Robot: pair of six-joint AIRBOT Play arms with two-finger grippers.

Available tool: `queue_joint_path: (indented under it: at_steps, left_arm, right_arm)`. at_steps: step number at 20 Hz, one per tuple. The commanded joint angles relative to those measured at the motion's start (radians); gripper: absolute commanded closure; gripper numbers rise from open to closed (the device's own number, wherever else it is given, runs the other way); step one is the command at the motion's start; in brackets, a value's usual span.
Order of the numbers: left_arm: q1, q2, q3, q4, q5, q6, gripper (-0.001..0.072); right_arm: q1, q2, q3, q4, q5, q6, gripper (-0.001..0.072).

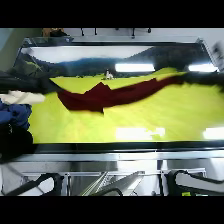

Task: Fold the shirts.

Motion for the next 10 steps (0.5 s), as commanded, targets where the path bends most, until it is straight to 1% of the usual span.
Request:
queue_joint_path:
  at_steps: [1, 3, 4, 5, 7, 10]
  left_arm:
    - [0.064, 0.304, 0.159, -0.119, 0.165, -0.018, 0.069]
    - [0.141, 0.42, 0.284, -0.113, 0.269, -0.017, 0.069]
    - [0.185, 0.452, 0.33, -0.114, 0.279, -0.018, 0.069]
    - [0.239, 0.475, 0.364, -0.114, 0.267, -0.018, 0.069]
    - [0.335, 0.482, 0.393, -0.123, 0.197, -0.021, 0.069]
    - [0.357, 0.437, 0.332, -0.127, 0.156, -0.02, 0.069]
  right_arm:
    - [-0.002, 0.186, 0.24, 0.097, -0.179, -0.006, 0.0691]
    - [-0.002, 0.268, 0.293, 0.061, -0.277, -0.006, 0.0691]
    - [-0.002, 0.301, 0.301, 0.042, -0.312, -0.007, 0.0691]
    - [-0.002, 0.326, 0.302, 0.022, -0.328, -0.008, 0.0691]
    - [-0.002, 0.341, 0.301, 0.005, -0.311, -0.032, 0.0691]
    - [-0.002, 0.272, 0.299, 0.006, -0.24, -0.03, 0.0691]
